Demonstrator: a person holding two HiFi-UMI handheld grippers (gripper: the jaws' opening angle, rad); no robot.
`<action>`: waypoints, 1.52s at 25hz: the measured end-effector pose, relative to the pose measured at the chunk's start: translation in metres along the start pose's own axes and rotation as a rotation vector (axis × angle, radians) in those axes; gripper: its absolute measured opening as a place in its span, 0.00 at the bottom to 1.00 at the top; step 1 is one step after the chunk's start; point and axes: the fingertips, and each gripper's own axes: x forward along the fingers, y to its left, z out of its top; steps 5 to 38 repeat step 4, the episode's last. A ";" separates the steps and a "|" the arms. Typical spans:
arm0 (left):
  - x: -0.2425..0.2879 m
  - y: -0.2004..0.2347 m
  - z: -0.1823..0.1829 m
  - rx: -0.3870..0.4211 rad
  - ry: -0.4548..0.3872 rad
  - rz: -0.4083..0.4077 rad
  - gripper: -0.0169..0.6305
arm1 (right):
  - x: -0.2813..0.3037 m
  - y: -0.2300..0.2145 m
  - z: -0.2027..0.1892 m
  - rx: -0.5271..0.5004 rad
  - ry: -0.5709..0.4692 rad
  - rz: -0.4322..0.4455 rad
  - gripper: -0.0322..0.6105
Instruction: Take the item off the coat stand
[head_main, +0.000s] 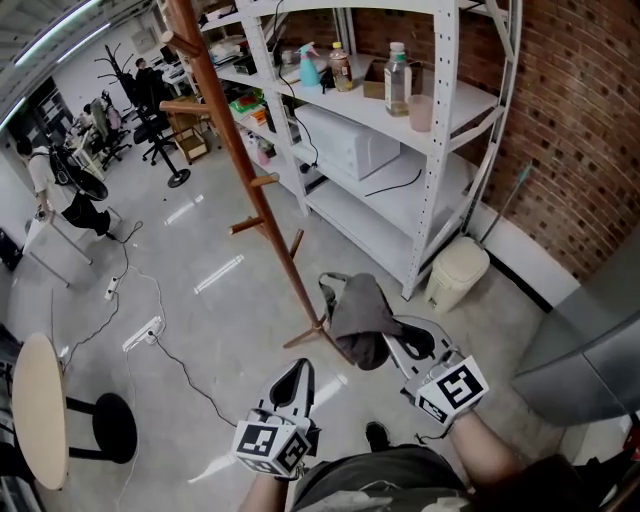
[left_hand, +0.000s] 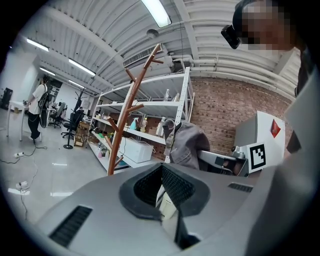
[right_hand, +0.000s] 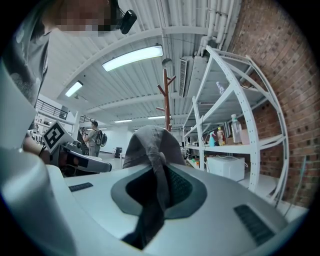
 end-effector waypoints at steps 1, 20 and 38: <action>0.000 -0.001 -0.001 0.000 -0.001 -0.002 0.04 | -0.001 0.000 -0.002 0.002 0.003 0.000 0.11; 0.001 -0.005 -0.006 -0.004 0.002 -0.009 0.04 | -0.007 -0.002 -0.009 0.010 0.014 -0.002 0.11; 0.001 -0.005 -0.006 -0.004 0.002 -0.009 0.04 | -0.007 -0.002 -0.009 0.010 0.014 -0.002 0.11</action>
